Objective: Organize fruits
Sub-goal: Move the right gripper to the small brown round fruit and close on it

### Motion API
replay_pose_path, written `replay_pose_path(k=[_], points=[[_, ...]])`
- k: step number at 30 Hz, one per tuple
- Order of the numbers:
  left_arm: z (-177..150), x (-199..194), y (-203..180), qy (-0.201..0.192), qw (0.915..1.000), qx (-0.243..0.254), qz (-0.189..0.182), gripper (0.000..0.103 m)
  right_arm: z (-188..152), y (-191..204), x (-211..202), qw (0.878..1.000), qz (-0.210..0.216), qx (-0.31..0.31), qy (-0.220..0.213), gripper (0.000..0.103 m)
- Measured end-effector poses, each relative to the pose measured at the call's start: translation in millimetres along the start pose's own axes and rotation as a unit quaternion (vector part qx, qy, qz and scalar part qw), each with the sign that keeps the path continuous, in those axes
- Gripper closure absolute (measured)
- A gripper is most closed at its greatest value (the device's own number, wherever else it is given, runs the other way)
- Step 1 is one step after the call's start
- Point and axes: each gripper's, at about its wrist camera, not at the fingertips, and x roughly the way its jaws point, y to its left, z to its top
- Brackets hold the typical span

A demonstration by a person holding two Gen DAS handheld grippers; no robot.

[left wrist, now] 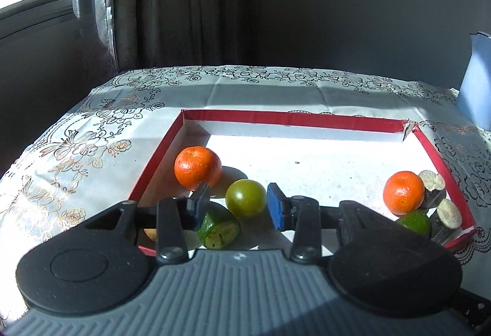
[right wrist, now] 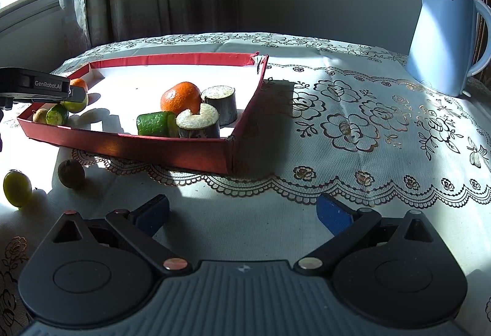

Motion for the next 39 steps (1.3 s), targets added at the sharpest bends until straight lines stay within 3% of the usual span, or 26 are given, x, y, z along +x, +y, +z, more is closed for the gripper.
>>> replay_pose_path(k=[2, 6, 8, 13, 17, 21, 24, 29, 36, 37, 38, 39], points=[[-1, -8, 3, -0.014, 0.9999, -0.003, 0.008, 0.013, 0, 0, 0, 1.000, 0.000, 0.001, 0.000, 0.000], [-4, -35, 12, -0.040, 0.9992, -0.006, 0.006, 0.008, 0, 0, 0, 1.000, 0.000, 0.001, 0.000, 0.000], [-9, -51, 21, -0.053, 0.9985, -0.011, 0.001, 0.001, 0, 0, 0, 1.000, 0.000, 0.001, 0.000, 0.000], [-35, -82, 57, -0.065, 0.9973, -0.031, 0.009, 0.000, 0, -1, -1, 1.000, 0.005, 0.005, -0.005, 0.000], [-56, -90, 89, -0.062, 0.9956, -0.058, 0.039, 0.000, -3, 0, -13, 0.999, 0.016, 0.001, -0.042, 0.000], [-70, -87, 114, -0.054, 0.9925, -0.090, 0.062, 0.000, -5, 20, -23, 0.997, 0.060, 0.001, -0.055, 0.000], [-77, -84, 120, -0.058, 0.9912, -0.092, 0.075, 0.000, -2, 55, -25, 0.995, 0.060, -0.054, -0.053, 0.000], [-80, -82, 127, -0.050, 0.9903, -0.108, 0.071, 0.000, -5, 103, -32, 0.984, 0.015, -0.151, -0.092, 0.000], [-81, -78, 133, -0.038, 0.9895, -0.126, 0.060, 0.000, 11, 102, -20, 0.991, 0.087, -0.083, -0.059, 0.002], [-81, -77, 134, -0.037, 0.9894, -0.127, 0.059, 0.000, 12, 104, -18, 0.991, 0.085, -0.086, -0.055, 0.004], [-81, -77, 134, -0.036, 0.9893, -0.128, 0.058, 0.000, 12, 107, -15, 0.991, 0.080, -0.091, -0.052, 0.014], [-81, -77, 134, -0.036, 0.9893, -0.129, 0.057, 0.000, 11, 108, -12, 0.992, 0.079, -0.091, -0.047, 0.030]])
